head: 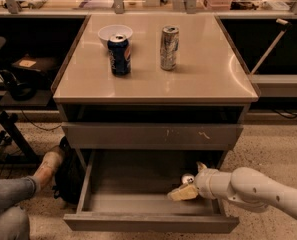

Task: Pick orange can from middle drawer and place on counter

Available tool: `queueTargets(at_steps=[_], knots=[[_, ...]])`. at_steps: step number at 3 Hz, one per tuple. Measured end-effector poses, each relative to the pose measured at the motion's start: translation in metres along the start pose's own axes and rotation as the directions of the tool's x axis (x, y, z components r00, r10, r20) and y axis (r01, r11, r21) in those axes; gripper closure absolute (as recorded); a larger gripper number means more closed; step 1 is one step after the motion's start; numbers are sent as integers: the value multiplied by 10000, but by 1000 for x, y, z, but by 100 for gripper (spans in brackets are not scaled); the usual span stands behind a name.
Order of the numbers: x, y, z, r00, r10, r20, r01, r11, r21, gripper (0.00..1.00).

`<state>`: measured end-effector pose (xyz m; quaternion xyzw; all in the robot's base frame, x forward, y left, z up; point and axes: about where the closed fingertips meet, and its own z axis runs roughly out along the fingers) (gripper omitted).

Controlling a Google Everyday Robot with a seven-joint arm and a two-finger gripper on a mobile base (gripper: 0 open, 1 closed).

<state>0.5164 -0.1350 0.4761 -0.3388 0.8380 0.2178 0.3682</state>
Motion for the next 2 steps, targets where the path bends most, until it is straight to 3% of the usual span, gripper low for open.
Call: queueTargets(at_steps=[1,2], knots=[[5,-6,14,9983,531,-224,-535,9985,-151,0],[15,-19,49,9900,1246,-668,-1224,9918,361,0]])
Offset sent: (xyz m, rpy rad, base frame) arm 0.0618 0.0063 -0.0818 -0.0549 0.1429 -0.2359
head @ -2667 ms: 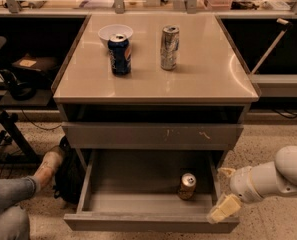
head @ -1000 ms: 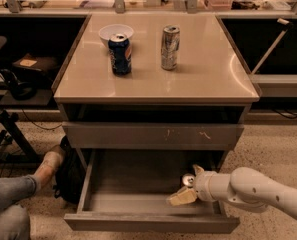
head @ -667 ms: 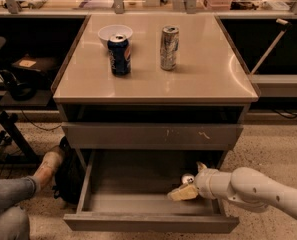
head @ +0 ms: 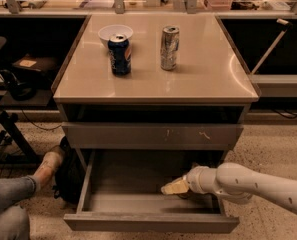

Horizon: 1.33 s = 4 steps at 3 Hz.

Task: Pick orange can from middle drawer and place on counter

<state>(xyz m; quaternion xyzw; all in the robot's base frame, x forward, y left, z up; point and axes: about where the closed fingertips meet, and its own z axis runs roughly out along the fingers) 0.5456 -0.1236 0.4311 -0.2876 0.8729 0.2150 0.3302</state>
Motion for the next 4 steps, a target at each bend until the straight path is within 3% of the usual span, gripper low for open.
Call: queueTargets(at_steps=[1,2,3,4], knots=[[0,0,0,10000,0,0,0,10000,0,0],[-4,-13,-4,9999,61,97,-62,9999,123,0],[-26,-45,-31,9980,85,620,-126,9978,656,0],[-27,-47,-33,9978,95,658,-141,9974,701,0]])
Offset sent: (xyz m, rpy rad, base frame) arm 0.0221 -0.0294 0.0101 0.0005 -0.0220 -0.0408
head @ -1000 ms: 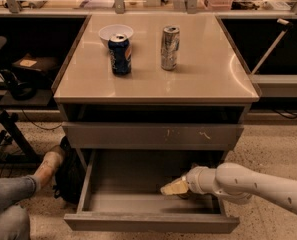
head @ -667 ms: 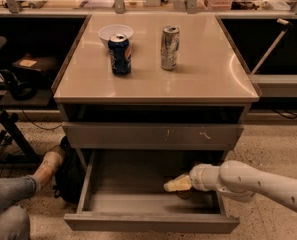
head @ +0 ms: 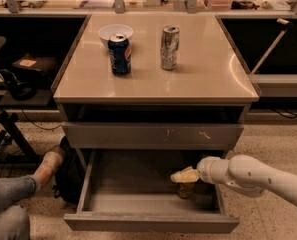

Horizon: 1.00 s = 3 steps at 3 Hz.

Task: Pick orange can from middle drawer and place on counter

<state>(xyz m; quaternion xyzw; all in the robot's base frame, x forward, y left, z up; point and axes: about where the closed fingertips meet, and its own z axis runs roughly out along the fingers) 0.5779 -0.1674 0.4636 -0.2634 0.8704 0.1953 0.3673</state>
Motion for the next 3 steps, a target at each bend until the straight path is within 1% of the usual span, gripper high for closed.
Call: queueTargets(at_steps=[1,2,3], knots=[[34,14,-13,9983,-217,-543,186,9981,-583,0],[82,20,-44,9904,-310,-1348,166,9942,-1066,0],[87,23,-46,9892,-299,-1435,128,9928,-1188,0]])
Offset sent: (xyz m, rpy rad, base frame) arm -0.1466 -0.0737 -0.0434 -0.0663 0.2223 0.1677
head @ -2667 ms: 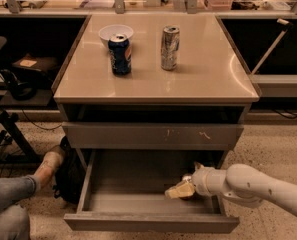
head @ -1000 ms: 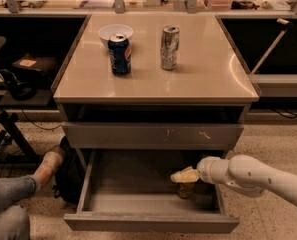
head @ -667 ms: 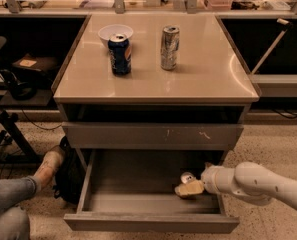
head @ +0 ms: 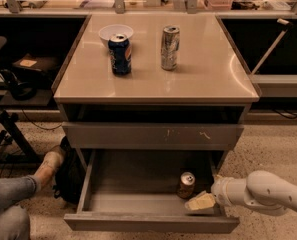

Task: Pick orange can from middle drawer and place on counter

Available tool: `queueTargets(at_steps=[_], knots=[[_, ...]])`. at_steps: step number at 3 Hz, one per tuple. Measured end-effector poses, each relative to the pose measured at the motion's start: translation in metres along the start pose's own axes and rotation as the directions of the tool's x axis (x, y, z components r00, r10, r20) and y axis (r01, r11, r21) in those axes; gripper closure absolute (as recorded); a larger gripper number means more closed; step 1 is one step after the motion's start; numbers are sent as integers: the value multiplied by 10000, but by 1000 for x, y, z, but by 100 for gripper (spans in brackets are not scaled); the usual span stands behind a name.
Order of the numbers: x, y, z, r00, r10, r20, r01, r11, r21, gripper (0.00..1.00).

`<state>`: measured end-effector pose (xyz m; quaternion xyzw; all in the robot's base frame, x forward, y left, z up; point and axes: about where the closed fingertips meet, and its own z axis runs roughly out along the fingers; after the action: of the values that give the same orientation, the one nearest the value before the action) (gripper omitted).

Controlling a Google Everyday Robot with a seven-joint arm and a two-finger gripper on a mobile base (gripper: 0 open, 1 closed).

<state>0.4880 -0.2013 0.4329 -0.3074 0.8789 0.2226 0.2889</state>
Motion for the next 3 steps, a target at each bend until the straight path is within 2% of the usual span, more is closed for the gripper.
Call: queueTargets(at_steps=[2,3], knots=[[-10,19,20,9997,195,156,-183,9970,-753,0],[-10,19,20,9997,195,156,-183,9970,-753,0]])
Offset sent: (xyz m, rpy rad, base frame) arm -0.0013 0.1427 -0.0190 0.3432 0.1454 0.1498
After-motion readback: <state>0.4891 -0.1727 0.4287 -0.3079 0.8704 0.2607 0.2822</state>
